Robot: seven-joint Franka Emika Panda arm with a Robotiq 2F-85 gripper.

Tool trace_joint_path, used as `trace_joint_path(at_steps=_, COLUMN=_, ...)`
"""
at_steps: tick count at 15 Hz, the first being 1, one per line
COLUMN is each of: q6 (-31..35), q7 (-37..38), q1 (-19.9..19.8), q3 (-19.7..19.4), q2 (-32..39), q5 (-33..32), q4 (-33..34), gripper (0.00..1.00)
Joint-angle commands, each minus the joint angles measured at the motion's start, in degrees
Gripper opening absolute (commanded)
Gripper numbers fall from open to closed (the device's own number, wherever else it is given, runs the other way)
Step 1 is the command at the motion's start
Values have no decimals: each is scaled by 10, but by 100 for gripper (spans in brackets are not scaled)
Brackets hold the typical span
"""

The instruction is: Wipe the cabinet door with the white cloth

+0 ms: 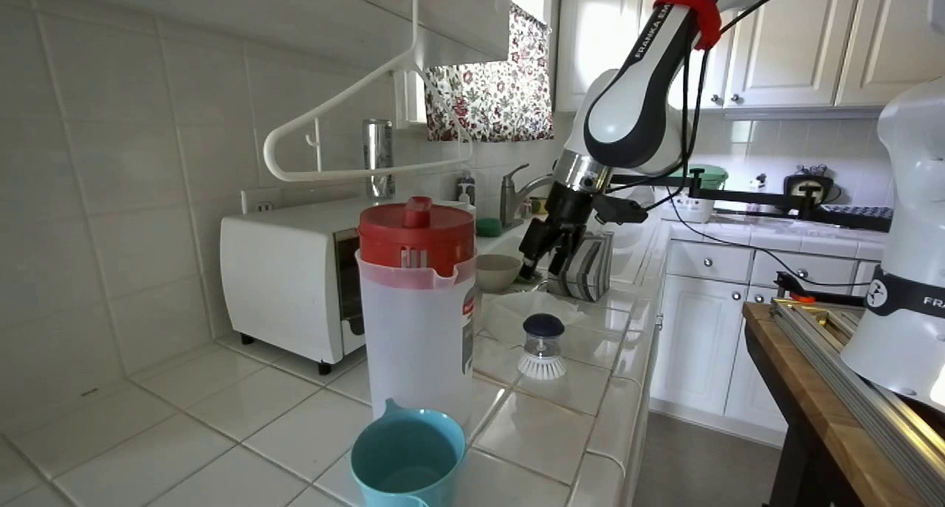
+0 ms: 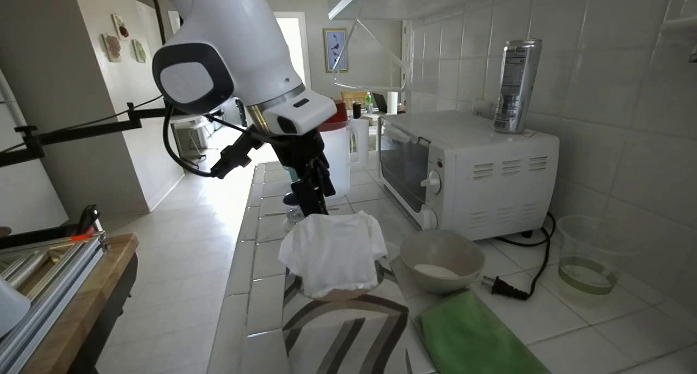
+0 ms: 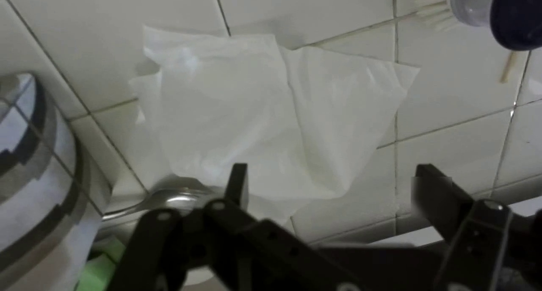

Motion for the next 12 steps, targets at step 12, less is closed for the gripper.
trace_joint_path(at_steps=12, q6=12, q7=-39, q1=-42, q3=28, q2=78, q5=-12, q4=67, gripper=100)
